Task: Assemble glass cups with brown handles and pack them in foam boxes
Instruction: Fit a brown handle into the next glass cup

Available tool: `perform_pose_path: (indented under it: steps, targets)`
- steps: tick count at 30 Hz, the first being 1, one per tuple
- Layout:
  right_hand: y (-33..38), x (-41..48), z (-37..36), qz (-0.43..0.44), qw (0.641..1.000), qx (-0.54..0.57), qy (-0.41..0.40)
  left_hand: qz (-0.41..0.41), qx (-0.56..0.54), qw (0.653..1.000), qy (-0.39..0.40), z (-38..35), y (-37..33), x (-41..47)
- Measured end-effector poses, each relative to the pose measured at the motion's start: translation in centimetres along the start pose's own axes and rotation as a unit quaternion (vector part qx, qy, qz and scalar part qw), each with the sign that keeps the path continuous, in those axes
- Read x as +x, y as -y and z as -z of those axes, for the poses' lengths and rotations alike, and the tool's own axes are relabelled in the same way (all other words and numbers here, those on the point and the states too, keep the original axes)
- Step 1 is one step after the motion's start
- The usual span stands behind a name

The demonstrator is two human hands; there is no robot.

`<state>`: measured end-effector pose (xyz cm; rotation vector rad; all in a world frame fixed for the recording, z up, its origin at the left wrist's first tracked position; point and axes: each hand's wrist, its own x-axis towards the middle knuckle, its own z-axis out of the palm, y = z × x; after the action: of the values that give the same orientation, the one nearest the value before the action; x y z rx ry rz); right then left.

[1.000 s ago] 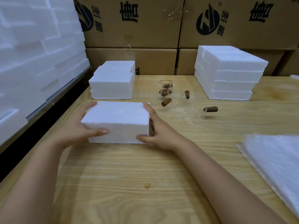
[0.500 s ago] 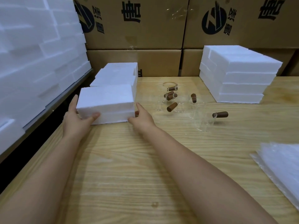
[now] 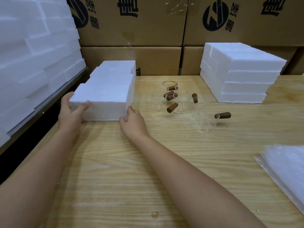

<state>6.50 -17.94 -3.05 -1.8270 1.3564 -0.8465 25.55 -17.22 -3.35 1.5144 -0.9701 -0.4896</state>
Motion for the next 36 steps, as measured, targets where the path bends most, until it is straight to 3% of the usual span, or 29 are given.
perform_pose_path:
  steps: [3, 7, 10, 12, 19, 22, 24, 26, 28, 30, 34, 36]
  targets:
    - [0.1, 0.1, -0.2, -0.004, 1.0, -0.022, 0.005, 0.006, 0.016, 1.0, -0.011, -0.2, -0.4, 0.2]
    - [0.1, 0.2, -0.3, -0.008, 0.999, -0.032, 0.013, -0.011, 0.153, 0.987, -0.047, -0.6, -1.4, 0.1]
    - [0.0, 0.3, -0.4, -0.017, 0.999, -0.032, 0.015, -0.128, 0.292, 0.945, -0.066, -0.8, -2.2, -0.2]
    - [0.0, 0.3, -0.5, -0.022, 0.999, -0.029, 0.013, -0.196, 0.36, 0.912, -0.028, -1.1, -2.5, -0.4]
    - [-0.4, -1.3, 0.2, 0.005, 0.999, 0.032, 0.004, -0.184, 0.473, 0.861, 0.029, -1.7, -3.5, -0.4]
    - [-1.1, -2.5, 1.9, 0.027, 0.999, 0.022, -0.004, -0.194, 0.466, 0.863, 0.026, -2.0, -3.9, -1.1]
    - [-1.9, -3.3, 4.2, 0.059, 0.997, 0.009, -0.054, -0.238, 0.409, 0.881, 0.017, -2.8, -4.1, -2.9]
    - [-3.2, -4.3, 7.1, 0.107, 0.981, -0.02, -0.162, -0.302, 0.333, 0.893, 0.02, -4.2, -4.4, -6.0]
    - [-5.1, -5.2, 10.3, 0.142, 0.938, -0.071, -0.308, -0.368, 0.261, 0.892, 0.039, -6.5, -4.6, -9.6]
    - [-7.3, -5.9, 13.0, 0.112, 0.9, -0.12, -0.403, -0.368, 0.207, 0.9, 0.11, -9.1, -4.7, -12.7]
    - [-11.1, -6.5, 16.6, -0.088, 0.915, -0.165, -0.358, -0.219, 0.215, 0.919, 0.248, -13.7, -4.7, -15.8]
    - [-12.0, -6.8, 17.4, -0.093, 0.932, -0.172, -0.305, -0.181, 0.256, 0.918, 0.244, -14.9, -4.8, -16.3]
